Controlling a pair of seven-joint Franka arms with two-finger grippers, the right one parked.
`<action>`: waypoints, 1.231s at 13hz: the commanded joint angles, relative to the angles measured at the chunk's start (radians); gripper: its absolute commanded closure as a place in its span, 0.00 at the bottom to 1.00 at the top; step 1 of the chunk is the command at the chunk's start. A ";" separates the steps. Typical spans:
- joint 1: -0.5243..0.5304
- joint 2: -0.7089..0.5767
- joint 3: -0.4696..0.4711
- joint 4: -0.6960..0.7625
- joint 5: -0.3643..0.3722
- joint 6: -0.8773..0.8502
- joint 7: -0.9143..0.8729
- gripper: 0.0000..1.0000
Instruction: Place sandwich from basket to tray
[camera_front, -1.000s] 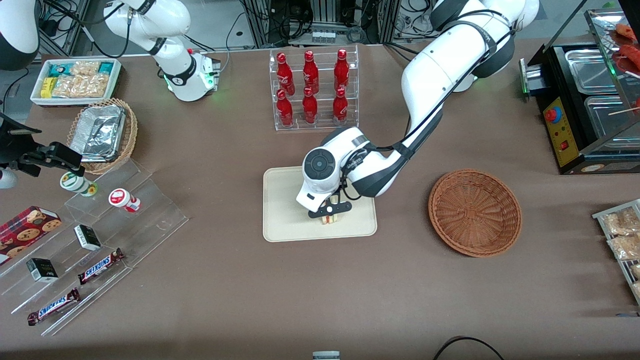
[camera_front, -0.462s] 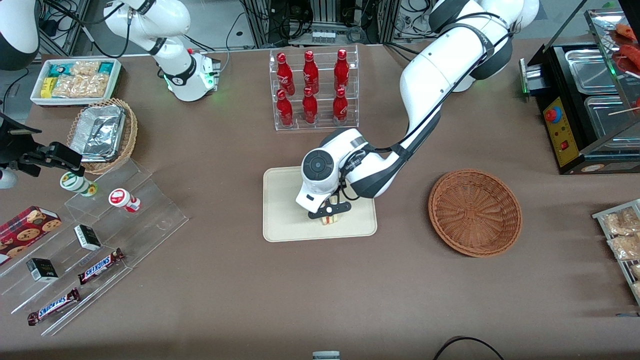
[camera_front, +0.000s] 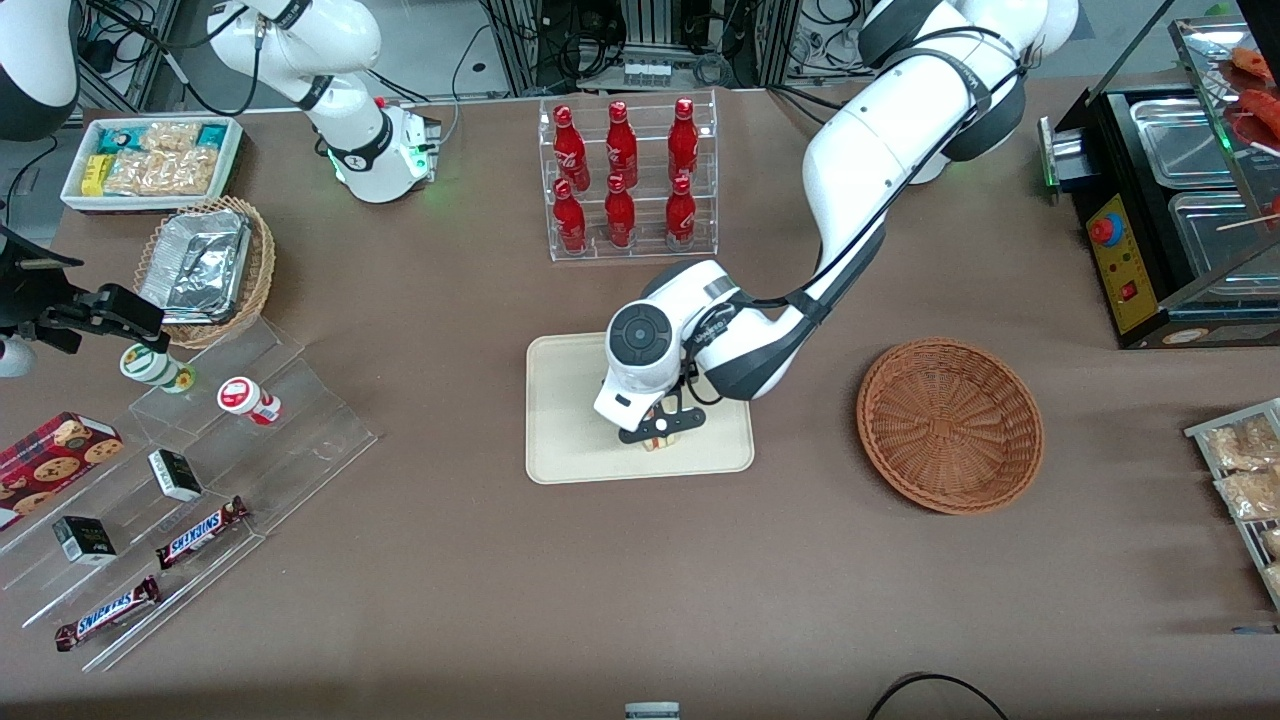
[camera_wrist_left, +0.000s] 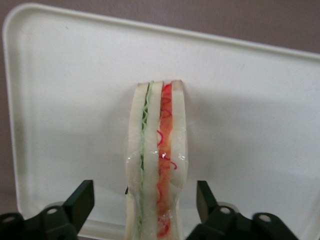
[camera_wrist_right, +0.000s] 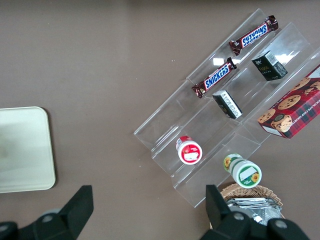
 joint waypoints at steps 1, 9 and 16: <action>0.004 -0.082 -0.008 0.002 0.012 -0.073 -0.014 0.00; 0.166 -0.272 -0.007 -0.043 -0.072 -0.274 0.311 0.00; 0.391 -0.481 -0.007 -0.239 -0.158 -0.300 0.484 0.00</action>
